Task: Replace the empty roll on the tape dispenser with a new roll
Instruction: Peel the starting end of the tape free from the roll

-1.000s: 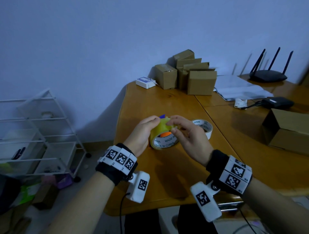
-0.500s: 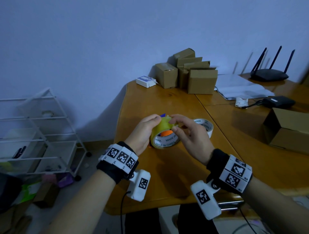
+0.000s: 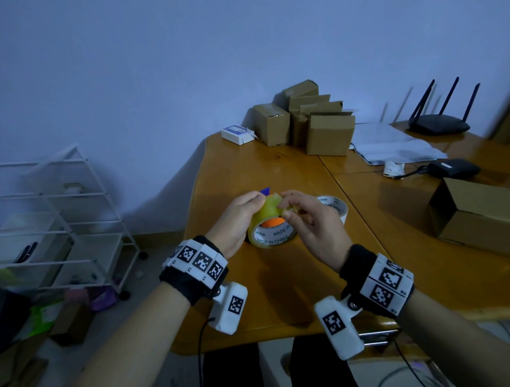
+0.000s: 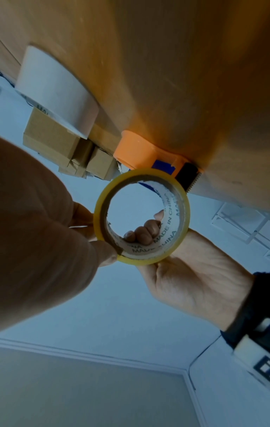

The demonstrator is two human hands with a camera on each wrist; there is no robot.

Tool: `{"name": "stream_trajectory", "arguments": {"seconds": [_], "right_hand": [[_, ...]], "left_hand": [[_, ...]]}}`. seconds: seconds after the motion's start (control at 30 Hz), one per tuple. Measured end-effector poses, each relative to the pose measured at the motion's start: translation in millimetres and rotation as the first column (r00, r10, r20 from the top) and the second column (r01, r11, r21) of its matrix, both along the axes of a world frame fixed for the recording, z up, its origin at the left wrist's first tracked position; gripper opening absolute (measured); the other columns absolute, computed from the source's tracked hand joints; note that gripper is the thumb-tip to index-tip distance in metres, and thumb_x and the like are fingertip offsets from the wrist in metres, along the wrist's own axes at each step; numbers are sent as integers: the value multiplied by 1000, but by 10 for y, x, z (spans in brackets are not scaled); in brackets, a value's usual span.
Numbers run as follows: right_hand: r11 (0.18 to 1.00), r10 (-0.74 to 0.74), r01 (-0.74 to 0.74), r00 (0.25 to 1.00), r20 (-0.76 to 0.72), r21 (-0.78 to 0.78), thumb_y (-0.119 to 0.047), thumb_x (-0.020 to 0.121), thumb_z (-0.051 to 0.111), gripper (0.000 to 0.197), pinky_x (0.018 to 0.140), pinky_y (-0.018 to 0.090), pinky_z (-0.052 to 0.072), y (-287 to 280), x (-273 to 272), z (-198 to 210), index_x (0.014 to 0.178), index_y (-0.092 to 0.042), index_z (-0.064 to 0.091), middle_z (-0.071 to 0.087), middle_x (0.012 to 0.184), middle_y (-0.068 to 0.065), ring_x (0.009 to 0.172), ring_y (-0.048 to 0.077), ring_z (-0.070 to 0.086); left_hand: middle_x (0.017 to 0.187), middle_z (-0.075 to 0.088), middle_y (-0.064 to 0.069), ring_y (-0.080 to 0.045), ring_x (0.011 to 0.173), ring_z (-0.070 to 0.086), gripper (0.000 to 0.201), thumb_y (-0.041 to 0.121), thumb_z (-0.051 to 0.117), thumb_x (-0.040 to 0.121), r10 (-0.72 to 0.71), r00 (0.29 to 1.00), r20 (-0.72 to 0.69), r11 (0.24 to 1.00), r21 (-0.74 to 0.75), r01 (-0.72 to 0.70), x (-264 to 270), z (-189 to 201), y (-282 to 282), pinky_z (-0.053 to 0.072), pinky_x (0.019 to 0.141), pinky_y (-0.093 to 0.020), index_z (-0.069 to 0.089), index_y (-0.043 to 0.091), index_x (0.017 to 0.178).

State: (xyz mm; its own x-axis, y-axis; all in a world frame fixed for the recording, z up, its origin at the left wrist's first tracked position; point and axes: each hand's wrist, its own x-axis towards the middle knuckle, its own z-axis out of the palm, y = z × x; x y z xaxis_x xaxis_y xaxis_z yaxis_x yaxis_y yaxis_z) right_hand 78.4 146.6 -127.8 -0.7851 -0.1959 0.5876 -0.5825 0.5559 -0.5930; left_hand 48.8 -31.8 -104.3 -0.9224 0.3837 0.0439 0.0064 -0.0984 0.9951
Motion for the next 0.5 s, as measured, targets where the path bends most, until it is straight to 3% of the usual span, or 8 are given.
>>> {"name": "stream_trajectory", "arguments": {"seconds": [0.1, 0.2, 0.33, 0.43, 0.5], "right_hand": [[1000, 2, -2, 1000, 8, 22, -29, 97, 55, 6, 75, 15, 40, 1, 0, 14, 100, -28, 61, 62, 121, -10, 94, -3, 55], [999, 30, -30, 999, 14, 17, -28, 97, 55, 7, 77, 15, 38, -4, 12, 22, 93, -33, 58, 62, 119, -8, 97, -9, 51], [999, 18, -17, 1000, 17, -28, -30, 98, 54, 6, 79, 25, 43, -37, 37, 35, 95, -34, 56, 59, 125, -10, 102, 7, 57], [999, 4, -4, 1000, -12, -54, -36, 98, 52, 10, 73, 24, 41, -66, 40, 47, 105, -32, 57, 55, 119, -25, 90, -1, 54], [999, 4, -5, 999, -34, -36, -39, 97, 48, 20, 79, 25, 44, -81, 27, 48, 111, -30, 59, 56, 121, -24, 101, 4, 57]], "left_hand": [[75, 69, 2, -9, 68, 65, 30, 19, 39, 105, 6, 1000, -15, 1000, -18, -6, 13, 17, -2, 49, 66, -22, 62, 11, 89], [70, 68, 3, -9, 64, 64, 31, 18, 39, 105, 9, 999, -36, 999, -38, -10, 18, 37, -10, 49, 63, -21, 61, 12, 84], [73, 68, 0, -11, 68, 64, 31, 17, 40, 105, 13, 999, -49, 1000, -16, -14, 12, 68, -24, 50, 67, -24, 62, 12, 84], [77, 71, 1, -10, 71, 68, 29, 16, 39, 105, 7, 1000, -26, 1000, 19, -7, 13, 96, -31, 52, 67, -21, 63, 11, 90], [77, 71, 2, -10, 71, 68, 29, 16, 39, 105, 11, 1000, -28, 1000, 17, -11, 9, 109, -40, 52, 66, -21, 64, 11, 90]]}}
